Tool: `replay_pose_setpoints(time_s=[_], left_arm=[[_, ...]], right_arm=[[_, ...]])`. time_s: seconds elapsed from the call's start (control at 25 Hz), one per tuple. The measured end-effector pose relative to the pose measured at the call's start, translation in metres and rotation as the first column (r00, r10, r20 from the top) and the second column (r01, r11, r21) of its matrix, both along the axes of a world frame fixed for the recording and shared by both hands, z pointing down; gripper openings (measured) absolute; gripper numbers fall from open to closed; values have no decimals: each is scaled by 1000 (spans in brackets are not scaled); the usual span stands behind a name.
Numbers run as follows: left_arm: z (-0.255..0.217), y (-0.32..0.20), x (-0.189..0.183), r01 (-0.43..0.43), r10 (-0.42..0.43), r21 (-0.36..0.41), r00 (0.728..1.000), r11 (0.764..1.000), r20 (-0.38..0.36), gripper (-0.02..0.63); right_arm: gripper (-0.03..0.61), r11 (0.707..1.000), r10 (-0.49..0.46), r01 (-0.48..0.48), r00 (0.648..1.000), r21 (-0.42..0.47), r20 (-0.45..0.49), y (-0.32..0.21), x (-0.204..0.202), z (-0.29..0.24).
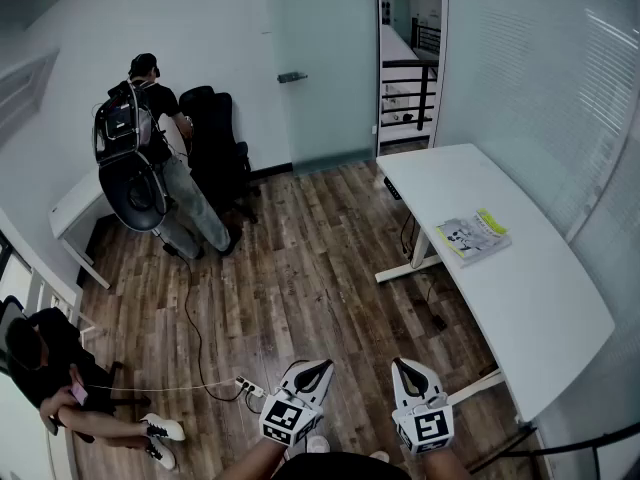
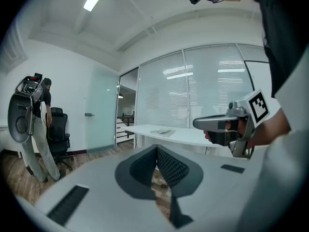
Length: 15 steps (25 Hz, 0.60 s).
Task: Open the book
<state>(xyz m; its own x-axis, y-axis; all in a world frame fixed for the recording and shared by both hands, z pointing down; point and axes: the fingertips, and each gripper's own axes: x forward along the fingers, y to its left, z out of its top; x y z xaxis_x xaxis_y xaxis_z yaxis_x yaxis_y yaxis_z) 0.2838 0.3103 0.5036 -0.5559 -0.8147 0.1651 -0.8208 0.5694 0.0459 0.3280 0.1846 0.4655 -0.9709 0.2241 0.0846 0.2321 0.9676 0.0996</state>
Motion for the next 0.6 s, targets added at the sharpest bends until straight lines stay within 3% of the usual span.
replay_pose_setpoints(time_s=[0.6], left_arm=[[4, 31, -50, -34, 34, 2, 999, 999, 8, 17]], right_arm=[[5, 987, 100, -104, 994, -123, -38, 10, -50, 15]])
